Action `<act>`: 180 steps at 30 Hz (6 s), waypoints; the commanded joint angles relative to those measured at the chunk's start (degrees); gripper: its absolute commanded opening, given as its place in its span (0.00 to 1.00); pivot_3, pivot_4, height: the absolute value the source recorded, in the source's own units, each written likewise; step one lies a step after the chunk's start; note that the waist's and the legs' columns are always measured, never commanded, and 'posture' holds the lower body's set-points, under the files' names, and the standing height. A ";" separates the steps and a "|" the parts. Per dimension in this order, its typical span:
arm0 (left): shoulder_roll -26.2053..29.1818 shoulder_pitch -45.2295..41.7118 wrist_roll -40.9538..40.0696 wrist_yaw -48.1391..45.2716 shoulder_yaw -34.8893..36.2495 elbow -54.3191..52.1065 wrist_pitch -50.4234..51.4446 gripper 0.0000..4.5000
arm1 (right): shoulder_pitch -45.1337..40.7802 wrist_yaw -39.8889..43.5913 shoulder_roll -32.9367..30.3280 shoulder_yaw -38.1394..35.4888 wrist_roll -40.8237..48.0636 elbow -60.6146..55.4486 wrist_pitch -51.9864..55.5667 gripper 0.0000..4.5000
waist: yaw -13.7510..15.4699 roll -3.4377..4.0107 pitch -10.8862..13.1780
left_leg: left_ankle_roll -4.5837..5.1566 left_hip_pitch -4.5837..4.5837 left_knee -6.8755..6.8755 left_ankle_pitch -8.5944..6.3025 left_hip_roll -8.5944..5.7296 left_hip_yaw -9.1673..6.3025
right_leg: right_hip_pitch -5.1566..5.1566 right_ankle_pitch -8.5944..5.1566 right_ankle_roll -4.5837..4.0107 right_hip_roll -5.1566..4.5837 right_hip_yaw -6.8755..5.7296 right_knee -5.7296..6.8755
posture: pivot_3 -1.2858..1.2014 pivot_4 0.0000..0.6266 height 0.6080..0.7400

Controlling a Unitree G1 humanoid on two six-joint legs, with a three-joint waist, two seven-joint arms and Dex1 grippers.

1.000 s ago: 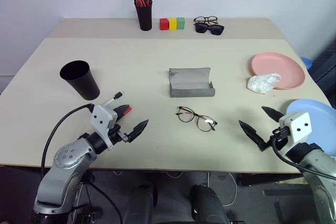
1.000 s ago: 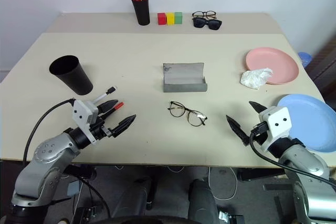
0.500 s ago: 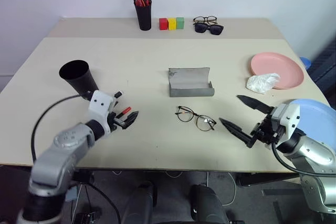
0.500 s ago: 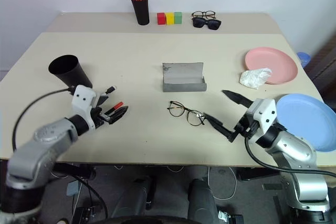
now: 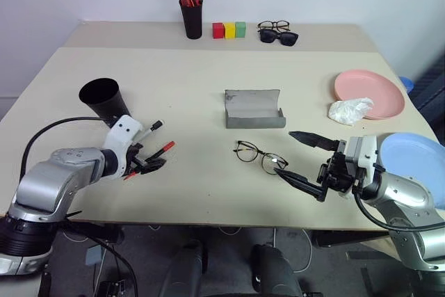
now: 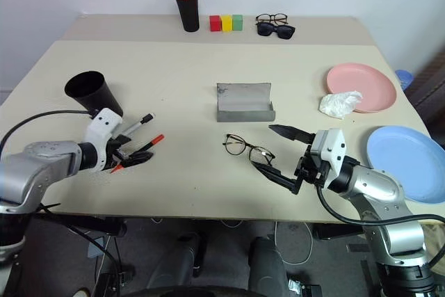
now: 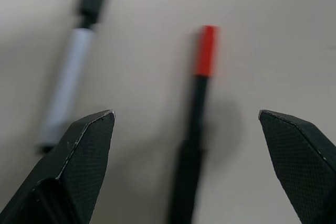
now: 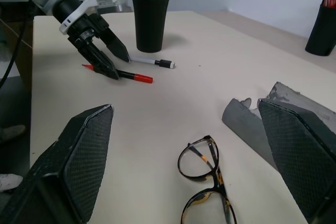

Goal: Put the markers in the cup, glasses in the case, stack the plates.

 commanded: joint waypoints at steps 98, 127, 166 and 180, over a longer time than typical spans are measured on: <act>-28.91 -18.51 35.74 50.98 11.53 16.58 -57.19 0.01 | -25.88 5.84 9.92 10.56 -0.12 13.77 -5.30 1.00 | 0.08 -0.36 0.00 | 0.05 0.11 0.26 0.25 -0.10 0.01 | 0.21 0.64 0.46 0.13 0.09 0.14 | 0.52 0.24 1.00; -30.95 -12.35 33.38 45.93 9.47 19.17 -65.04 0.59 | -24.69 3.87 8.12 9.25 -0.60 12.76 -4.29 1.00 | -0.08 -0.36 -0.02 | -0.05 0.15 0.25 0.30 -0.07 0.00 | 0.17 0.67 0.45 0.18 0.12 0.22 | 0.52 0.24 1.00; -9.94 -24.10 27.09 0.85 -13.39 26.72 -2.67 0.11 | -21.85 1.29 7.96 8.48 -1.81 11.84 -5.24 1.00 | -1.55 -0.32 0.00 | -0.04 0.15 0.12 0.31 0.04 -0.04 | 0.02 0.53 0.62 0.29 0.17 0.32 | 0.52 0.24 1.00; -18.33 -16.61 22.91 7.50 -2.00 4.32 -27.00 0.01 | -22.79 1.35 8.31 8.56 -1.40 12.54 -4.97 1.00 | -0.90 -0.34 0.01 | -0.05 0.07 0.12 0.30 0.04 -0.06 | 0.02 0.65 0.40 0.24 0.20 0.17 | 0.52 0.24 1.00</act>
